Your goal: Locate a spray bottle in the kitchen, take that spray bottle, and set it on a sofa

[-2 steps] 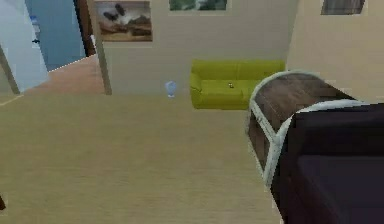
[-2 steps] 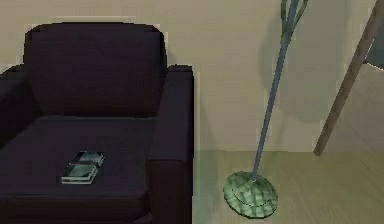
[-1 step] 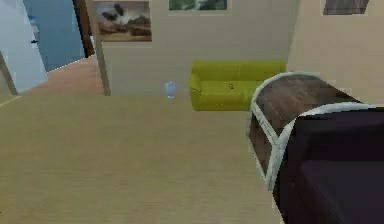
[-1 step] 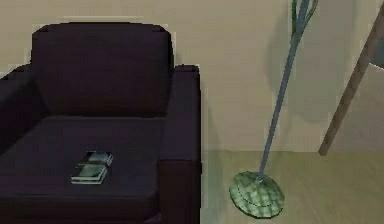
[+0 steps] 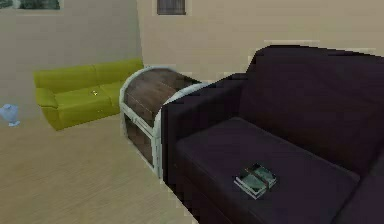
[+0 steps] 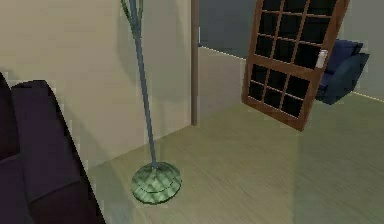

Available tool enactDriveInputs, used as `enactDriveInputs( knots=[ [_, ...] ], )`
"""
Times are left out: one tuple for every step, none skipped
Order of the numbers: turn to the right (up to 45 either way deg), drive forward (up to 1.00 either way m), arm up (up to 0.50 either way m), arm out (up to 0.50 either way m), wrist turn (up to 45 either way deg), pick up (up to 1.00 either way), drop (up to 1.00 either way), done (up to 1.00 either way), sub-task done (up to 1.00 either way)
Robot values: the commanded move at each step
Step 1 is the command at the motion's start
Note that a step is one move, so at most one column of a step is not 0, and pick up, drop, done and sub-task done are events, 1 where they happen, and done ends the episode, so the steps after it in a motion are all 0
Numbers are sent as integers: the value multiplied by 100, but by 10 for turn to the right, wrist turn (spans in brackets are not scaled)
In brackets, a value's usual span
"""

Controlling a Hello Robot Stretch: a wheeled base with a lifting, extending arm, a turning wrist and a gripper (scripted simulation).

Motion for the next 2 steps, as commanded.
enactDriveInputs(
  knots=[
    [0, 10, 0, 0, 0, 0, 0, 0, 0],
    [-450, 0, 0, 0, 0, 0, 0, 0, 0]
  ],
)
